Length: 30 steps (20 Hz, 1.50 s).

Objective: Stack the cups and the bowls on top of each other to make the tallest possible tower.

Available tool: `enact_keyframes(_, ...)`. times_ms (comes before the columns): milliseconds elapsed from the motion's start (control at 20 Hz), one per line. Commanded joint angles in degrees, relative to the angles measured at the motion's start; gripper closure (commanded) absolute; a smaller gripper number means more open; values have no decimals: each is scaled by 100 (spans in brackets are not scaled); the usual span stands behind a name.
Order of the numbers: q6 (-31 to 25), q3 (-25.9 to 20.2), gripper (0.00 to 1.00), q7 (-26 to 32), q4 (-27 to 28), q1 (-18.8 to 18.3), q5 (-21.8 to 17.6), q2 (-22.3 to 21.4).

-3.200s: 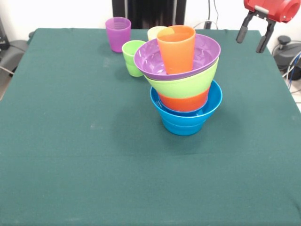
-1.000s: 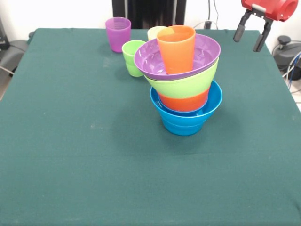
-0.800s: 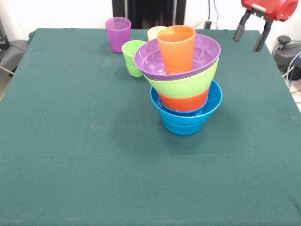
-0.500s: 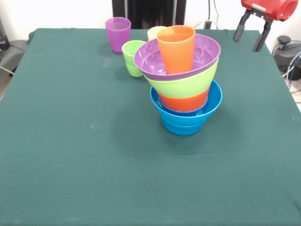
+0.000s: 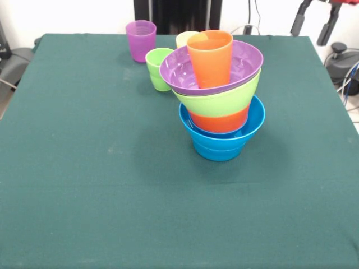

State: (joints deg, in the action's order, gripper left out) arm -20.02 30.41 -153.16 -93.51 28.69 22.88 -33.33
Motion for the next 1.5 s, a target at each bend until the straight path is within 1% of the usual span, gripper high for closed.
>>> enact_keyframes(50, -696, -433, 0, -348, -234, -109, -174, -365)
enact_keyframes(400, -794, -483, 0, -169, -427, -204, -294, -641)
enact_keyframes(850, -860, -721, 0, 312, -879, -575, -485, -1175)
enact_keyframes(1100, -699, -819, 0, 476, -1118, -746, -690, -1393)
enact_keyframes(1350, -671, -1119, 0, 975, -1545, -1256, -897, -1851)
enact_keyframes(1500, -550, -1381, 0, 1274, -1853, -1678, -1077, -2118)
